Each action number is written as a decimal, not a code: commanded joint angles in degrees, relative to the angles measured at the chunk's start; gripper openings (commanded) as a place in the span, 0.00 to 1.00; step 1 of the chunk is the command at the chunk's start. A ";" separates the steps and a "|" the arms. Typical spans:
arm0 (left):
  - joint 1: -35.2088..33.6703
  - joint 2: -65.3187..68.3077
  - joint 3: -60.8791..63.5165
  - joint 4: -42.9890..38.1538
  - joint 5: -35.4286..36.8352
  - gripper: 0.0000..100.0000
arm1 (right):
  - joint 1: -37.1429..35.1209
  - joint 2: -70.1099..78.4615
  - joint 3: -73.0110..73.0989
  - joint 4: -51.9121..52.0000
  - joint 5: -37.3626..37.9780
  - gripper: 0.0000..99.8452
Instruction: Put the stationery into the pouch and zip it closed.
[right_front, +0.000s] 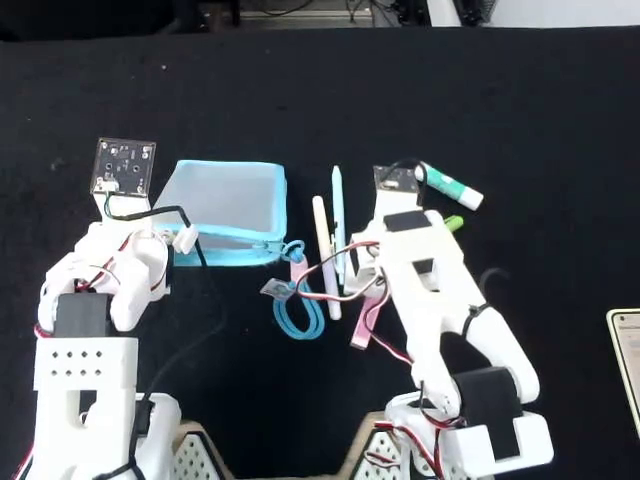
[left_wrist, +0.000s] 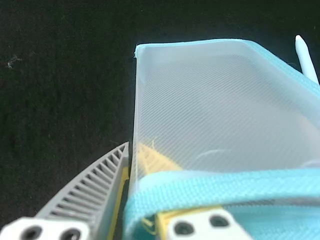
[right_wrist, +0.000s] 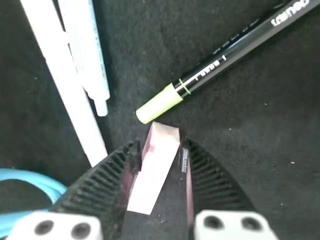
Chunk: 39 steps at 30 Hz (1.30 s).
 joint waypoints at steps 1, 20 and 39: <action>-0.31 -0.09 -0.04 -0.70 0.79 0.03 | -0.35 -0.13 0.92 -2.99 -0.44 0.12; -0.31 -0.09 -0.04 -0.70 0.79 0.03 | -0.26 -0.13 3.82 -2.64 6.95 0.12; -0.31 -0.09 0.04 -0.70 0.79 0.03 | 12.22 0.48 -1.01 -0.79 53.80 0.02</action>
